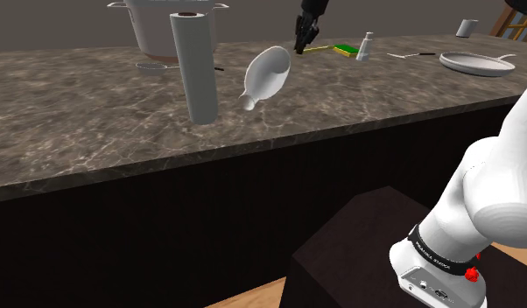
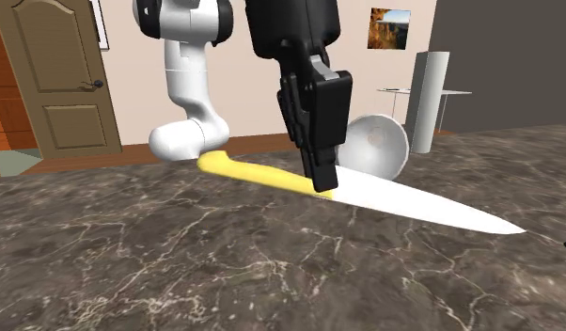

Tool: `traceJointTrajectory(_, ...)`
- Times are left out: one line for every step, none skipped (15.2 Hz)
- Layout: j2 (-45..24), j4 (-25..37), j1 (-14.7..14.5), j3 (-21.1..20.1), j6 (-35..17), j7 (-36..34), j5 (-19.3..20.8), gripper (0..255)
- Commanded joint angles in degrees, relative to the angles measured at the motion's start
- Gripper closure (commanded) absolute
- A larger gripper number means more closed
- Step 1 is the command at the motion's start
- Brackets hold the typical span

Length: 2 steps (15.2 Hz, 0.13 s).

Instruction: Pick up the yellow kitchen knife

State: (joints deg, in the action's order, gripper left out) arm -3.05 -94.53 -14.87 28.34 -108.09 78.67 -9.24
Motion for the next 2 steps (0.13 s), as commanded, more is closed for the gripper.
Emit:
traceJointTrajectory(-0.23, 1.11, 0.06, 0.04, 0.94, -0.04, -0.09, 255)
traceJointTrajectory(-0.23, 1.12, 0.07, 0.04, 0.94, -0.04, -0.09, 255)
